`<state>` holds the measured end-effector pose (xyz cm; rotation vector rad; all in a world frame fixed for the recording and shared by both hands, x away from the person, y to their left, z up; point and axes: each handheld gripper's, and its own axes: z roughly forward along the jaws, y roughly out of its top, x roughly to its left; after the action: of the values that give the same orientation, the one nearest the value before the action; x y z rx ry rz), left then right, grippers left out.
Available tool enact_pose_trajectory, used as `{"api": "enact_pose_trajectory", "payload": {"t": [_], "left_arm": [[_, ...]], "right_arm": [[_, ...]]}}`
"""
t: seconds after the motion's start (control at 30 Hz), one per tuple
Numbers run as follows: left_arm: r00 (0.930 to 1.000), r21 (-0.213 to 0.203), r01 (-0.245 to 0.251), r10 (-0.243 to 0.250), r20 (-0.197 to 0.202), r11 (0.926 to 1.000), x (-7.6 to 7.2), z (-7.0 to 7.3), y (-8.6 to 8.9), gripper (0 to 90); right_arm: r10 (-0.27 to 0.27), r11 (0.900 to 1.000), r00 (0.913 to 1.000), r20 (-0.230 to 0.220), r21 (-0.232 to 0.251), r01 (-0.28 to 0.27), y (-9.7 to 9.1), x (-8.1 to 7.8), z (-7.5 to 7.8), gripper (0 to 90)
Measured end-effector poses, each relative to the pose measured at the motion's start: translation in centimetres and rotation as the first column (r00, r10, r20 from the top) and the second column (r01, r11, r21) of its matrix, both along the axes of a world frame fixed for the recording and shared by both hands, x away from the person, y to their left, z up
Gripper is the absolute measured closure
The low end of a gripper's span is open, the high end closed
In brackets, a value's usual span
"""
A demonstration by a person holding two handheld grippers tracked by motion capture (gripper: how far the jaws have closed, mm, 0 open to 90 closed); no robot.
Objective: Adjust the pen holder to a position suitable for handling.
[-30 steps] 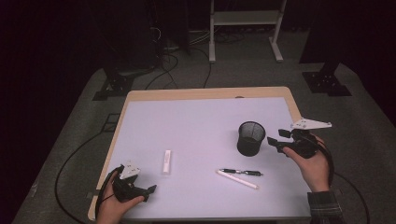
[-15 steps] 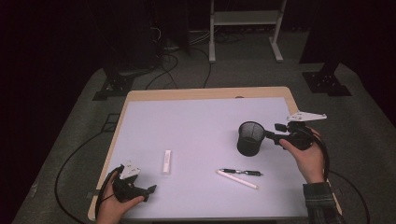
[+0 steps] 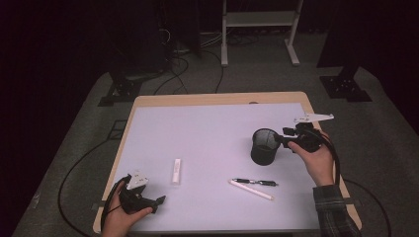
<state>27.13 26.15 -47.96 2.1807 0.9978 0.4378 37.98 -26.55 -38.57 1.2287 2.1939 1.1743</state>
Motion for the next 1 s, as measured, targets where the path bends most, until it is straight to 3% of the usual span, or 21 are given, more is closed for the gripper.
{"api": "enact_pose_trajectory", "payload": {"t": [0.6,1.0], "left_arm": [[1.0,0.001,0.001,-0.001,-0.001,1.0,0.0,0.0,0.0,0.2],[1.0,0.002,0.002,-0.002,0.0,1.0,0.0,0.0,0.0,0.2]], "right_arm": [[0.006,0.9996,0.9984,-0.056,-0.029,-0.008,1.2,2.3,-1.6,52.9],[0.009,0.999,0.9949,-0.1,-0.043,-0.014,1.7,2.9,-2.3,63.5]]}}
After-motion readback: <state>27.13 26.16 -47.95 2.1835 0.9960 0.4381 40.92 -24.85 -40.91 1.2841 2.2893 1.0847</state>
